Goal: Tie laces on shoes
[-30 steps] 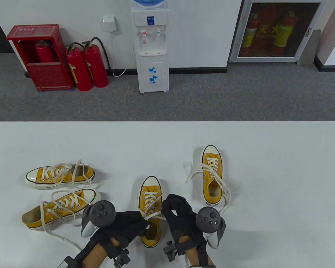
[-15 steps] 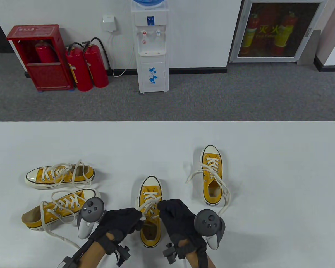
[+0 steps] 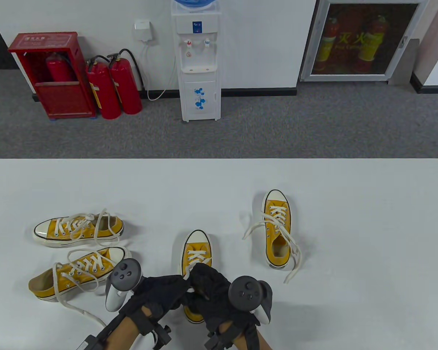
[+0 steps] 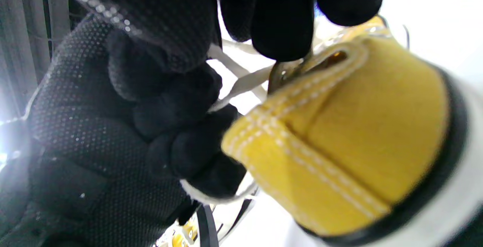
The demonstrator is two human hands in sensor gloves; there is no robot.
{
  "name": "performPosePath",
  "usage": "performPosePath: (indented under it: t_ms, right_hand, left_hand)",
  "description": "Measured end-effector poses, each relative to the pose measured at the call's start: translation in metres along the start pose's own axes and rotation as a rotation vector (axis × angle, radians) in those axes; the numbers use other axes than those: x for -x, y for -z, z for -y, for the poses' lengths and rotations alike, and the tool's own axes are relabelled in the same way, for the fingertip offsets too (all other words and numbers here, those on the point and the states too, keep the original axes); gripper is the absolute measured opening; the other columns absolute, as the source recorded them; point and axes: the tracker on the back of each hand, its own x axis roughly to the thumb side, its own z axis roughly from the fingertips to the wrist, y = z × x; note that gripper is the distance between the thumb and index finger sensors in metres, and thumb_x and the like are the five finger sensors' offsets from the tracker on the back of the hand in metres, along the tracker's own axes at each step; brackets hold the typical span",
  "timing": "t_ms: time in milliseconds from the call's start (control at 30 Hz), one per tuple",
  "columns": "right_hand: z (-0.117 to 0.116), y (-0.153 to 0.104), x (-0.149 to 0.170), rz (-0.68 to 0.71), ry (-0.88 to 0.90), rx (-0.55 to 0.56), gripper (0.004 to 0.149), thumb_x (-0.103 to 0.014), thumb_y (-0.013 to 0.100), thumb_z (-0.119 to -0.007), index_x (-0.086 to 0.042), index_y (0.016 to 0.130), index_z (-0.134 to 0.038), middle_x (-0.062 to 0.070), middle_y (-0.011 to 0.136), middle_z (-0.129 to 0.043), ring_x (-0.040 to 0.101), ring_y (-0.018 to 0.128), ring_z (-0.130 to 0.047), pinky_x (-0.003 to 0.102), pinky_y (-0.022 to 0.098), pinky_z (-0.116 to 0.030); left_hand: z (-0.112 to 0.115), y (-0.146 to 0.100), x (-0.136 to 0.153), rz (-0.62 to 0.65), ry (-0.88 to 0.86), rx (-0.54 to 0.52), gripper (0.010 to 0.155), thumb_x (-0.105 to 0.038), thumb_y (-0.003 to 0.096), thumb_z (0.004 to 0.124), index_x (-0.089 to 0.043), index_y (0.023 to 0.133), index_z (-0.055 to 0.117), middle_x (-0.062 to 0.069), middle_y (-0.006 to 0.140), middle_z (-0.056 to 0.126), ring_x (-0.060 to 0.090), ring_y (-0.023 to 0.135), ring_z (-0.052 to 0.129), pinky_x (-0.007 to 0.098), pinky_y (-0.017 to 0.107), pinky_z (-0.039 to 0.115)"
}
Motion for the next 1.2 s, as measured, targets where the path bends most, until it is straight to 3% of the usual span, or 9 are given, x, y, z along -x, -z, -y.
performPosePath:
  t_ms: [300, 633, 867, 1100, 1200]
  right_hand:
    - [0.005, -0.001, 0.002, -0.009, 0.010, 0.052, 0.042, -0.035, 0.043, -0.086, -0.017, 0.081, -0.087, 0.007, 0.103, -0.064, 0.030, 0.082, -0.081, 0.057, 0.062, -0.063]
    - [0.038, -0.006, 0.012, -0.061, 0.164, 0.175, 0.042, -0.041, 0.046, -0.079, -0.013, 0.079, -0.081, 0.005, 0.099, -0.062, 0.029, 0.082, -0.079, 0.057, 0.064, -0.061]
    - [0.062, -0.010, 0.018, -0.080, 0.182, 0.307, 0.043, -0.043, 0.047, -0.076, -0.013, 0.078, -0.079, 0.005, 0.098, -0.062, 0.028, 0.081, -0.079, 0.057, 0.065, -0.060]
    - [0.086, -0.016, 0.026, -0.112, 0.190, 0.418, 0.045, -0.047, 0.047, -0.074, -0.014, 0.076, -0.078, 0.004, 0.096, -0.063, 0.027, 0.078, -0.080, 0.056, 0.065, -0.060]
    - [0.094, -0.018, 0.027, -0.130, 0.203, 0.463, 0.045, -0.049, 0.047, -0.073, -0.013, 0.075, -0.079, 0.004, 0.095, -0.065, 0.026, 0.077, -0.081, 0.056, 0.065, -0.061]
  left_hand:
    - [-0.001, 0.000, -0.001, 0.003, -0.011, -0.005, 0.043, -0.064, 0.0484, 0.070, -0.035, 0.057, 0.100, -0.001, 0.053, 0.102, 0.020, 0.028, 0.098, 0.047, 0.033, 0.087]
    - [-0.025, -0.010, -0.004, 0.008, 0.079, -0.184, 0.055, -0.066, 0.0466, 0.070, -0.029, 0.079, 0.093, 0.003, 0.075, 0.095, 0.027, 0.049, 0.098, 0.051, 0.046, 0.083]
    - [-0.052, -0.020, -0.012, -0.021, 0.357, -0.330, 0.053, -0.065, 0.0462, 0.070, -0.029, 0.079, 0.091, 0.002, 0.077, 0.094, 0.027, 0.055, 0.097, 0.053, 0.054, 0.080]
    - [-0.073, -0.029, -0.019, -0.078, 0.510, -0.379, 0.053, -0.066, 0.0452, 0.072, -0.029, 0.077, 0.092, 0.003, 0.069, 0.094, 0.024, 0.046, 0.094, 0.052, 0.049, 0.081]
    - [-0.082, -0.036, -0.023, -0.116, 0.659, -0.385, 0.051, -0.070, 0.0437, 0.073, -0.032, 0.072, 0.093, -0.001, 0.064, 0.093, 0.021, 0.041, 0.093, 0.050, 0.047, 0.082]
